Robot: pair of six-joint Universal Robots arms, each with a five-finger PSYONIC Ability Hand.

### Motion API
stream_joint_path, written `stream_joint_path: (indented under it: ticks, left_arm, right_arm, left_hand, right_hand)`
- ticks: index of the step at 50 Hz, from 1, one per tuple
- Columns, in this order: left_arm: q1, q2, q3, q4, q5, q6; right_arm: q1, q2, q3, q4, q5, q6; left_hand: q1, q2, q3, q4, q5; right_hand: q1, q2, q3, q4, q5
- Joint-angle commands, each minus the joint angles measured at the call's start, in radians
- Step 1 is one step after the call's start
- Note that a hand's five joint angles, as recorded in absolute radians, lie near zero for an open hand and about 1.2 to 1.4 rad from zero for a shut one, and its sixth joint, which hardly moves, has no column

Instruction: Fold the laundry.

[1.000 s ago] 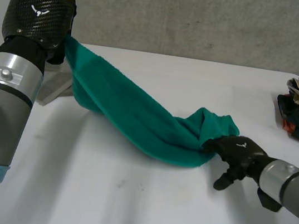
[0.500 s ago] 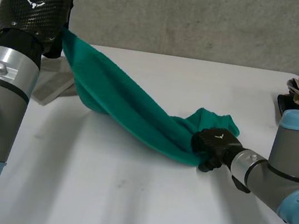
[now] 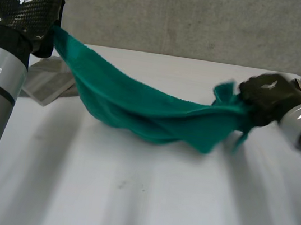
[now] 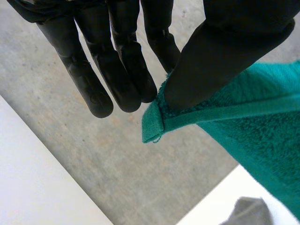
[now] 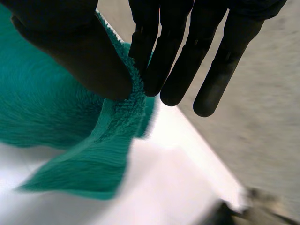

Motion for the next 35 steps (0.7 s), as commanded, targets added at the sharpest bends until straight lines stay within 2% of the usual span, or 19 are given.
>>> stream_joint_path:
  ticks: [1,6,10,13,16,17,20,21,22,25,27,31,35]
  left_arm:
    - [0.003,0.006,-0.033,-0.065,0.004,0.003]
    - [0.006,-0.075,-0.054,-0.055,0.01,0.003]
    - [0.006,-0.251,-0.001,-0.049,0.007,0.016]
    - [0.0,-0.377,0.138,-0.039,0.005,0.032]
    - [0.005,-0.477,0.307,-0.005,0.005,0.059]
    - [0.008,-0.498,0.359,0.012,0.004,0.071]
    - [0.006,-0.546,0.547,0.116,0.005,0.114]
    - [0.008,-0.547,0.586,0.153,0.005,0.128]
    - [0.011,-0.547,0.652,0.238,0.005,0.148]
    - [0.012,-0.544,0.709,0.348,0.001,0.173]
    - [0.005,-0.537,0.73,0.412,0.001,0.184]
    - [-0.002,-0.528,0.676,0.37,-0.001,0.182]
    - [0.009,-0.518,0.524,0.34,-0.004,0.174]
  right_arm:
    - [-0.051,-0.039,-0.138,0.174,0.05,-0.198]
    - [-0.005,0.097,-0.15,0.175,0.099,-0.276]
    - [0.007,0.205,-0.187,0.143,0.136,-0.345]
    - [0.009,0.277,-0.258,0.07,0.167,-0.357]
    - [0.011,0.325,-0.345,-0.084,0.188,-0.356]
    - [0.011,0.325,-0.385,-0.201,0.19,-0.353]
    - [0.011,0.32,-0.423,-0.419,0.191,-0.345]
    - [0.011,0.302,-0.425,-0.575,0.194,-0.341]
    - [0.011,0.287,-0.425,-0.64,0.194,-0.337]
    - [0.012,0.241,-0.413,-0.798,0.187,-0.337]
    - [0.012,0.23,-0.414,-0.793,0.182,-0.334]
    - [0.015,0.216,-0.397,-0.712,0.135,-0.321]
    - [0.012,0.193,-0.341,-0.575,0.066,-0.296]
  left_hand:
    - [0.263,0.199,0.201,0.196,0.214]
    - [0.263,0.199,0.201,0.196,0.214]
    - [0.263,0.199,0.201,0.196,0.214]
    - [0.263,0.199,0.201,0.196,0.214]
    - [0.263,0.199,0.201,0.196,0.214]
    - [0.263,0.199,0.201,0.196,0.214]
    - [0.263,0.199,0.201,0.196,0.214]
    - [0.263,0.199,0.201,0.196,0.214]
    - [0.263,0.199,0.201,0.196,0.214]
    - [0.263,0.199,0.201,0.196,0.214]
    - [0.263,0.199,0.201,0.196,0.214]
    - [0.263,0.199,0.201,0.196,0.214]
    - [0.263,0.199,0.201,0.196,0.214]
  right_hand:
    - [0.301,0.217,0.199,0.196,0.242]
    - [0.301,0.217,0.199,0.196,0.242]
    - [0.301,0.217,0.199,0.196,0.242]
    - [0.301,0.217,0.199,0.196,0.242]
    - [0.301,0.217,0.199,0.196,0.242]
    - [0.301,0.217,0.199,0.196,0.242]
    - [0.301,0.217,0.199,0.196,0.242]
    - [0.301,0.217,0.199,0.196,0.242]
    - [0.301,0.217,0.199,0.196,0.242]
    - [0.301,0.217,0.199,0.196,0.242]
    - [0.301,0.217,0.199,0.196,0.242]
    - [0.301,0.217,0.199,0.196,0.242]
    - [0.301,0.217,0.199,0.196,0.242]
